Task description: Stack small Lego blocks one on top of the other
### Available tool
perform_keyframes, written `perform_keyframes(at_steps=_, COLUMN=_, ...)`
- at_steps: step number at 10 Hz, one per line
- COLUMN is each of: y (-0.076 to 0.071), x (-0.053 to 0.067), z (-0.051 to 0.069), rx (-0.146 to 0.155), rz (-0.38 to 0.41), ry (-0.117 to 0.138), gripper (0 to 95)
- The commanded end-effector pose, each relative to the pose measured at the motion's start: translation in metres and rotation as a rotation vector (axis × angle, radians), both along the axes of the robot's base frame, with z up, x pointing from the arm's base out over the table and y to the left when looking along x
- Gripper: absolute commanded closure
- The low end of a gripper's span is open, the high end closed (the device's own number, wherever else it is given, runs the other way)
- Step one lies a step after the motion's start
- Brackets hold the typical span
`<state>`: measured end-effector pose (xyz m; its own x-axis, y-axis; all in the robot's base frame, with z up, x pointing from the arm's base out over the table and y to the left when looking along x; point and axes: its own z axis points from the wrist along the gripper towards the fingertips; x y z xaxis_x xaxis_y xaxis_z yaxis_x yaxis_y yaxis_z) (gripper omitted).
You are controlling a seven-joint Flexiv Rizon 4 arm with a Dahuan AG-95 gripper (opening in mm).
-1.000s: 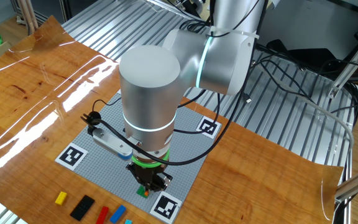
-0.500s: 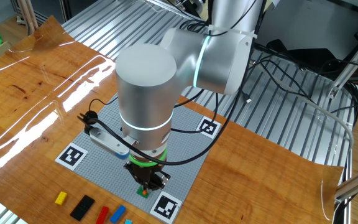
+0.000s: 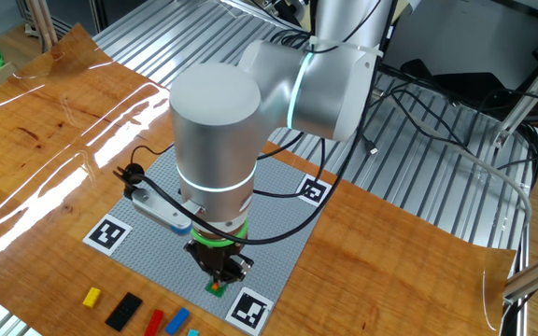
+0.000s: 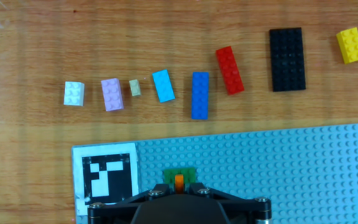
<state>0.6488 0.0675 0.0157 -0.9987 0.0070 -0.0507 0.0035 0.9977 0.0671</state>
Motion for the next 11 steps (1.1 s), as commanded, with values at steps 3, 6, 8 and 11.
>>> perform_keyframes(at_steps=3, y=-0.0032, x=0.0003, z=-0.0009, rx=0.002, rz=0.001, ry=-0.005, gripper=95.0)
perform_keyframes(at_steps=6, y=-0.0042, x=0.0008, z=-0.0061, rx=0.013, rz=-0.006, ry=-0.016, gripper=95.0)
perform_keyframes(at_steps=8, y=-0.0022, x=0.0018, z=-0.0039, rx=0.018, rz=-0.011, ry=-0.021, gripper=95.0)
perform_keyframes(at_steps=11, y=-0.0012, x=0.0031, z=-0.0043, rx=0.018, rz=-0.008, ry=-0.024, gripper=95.0)
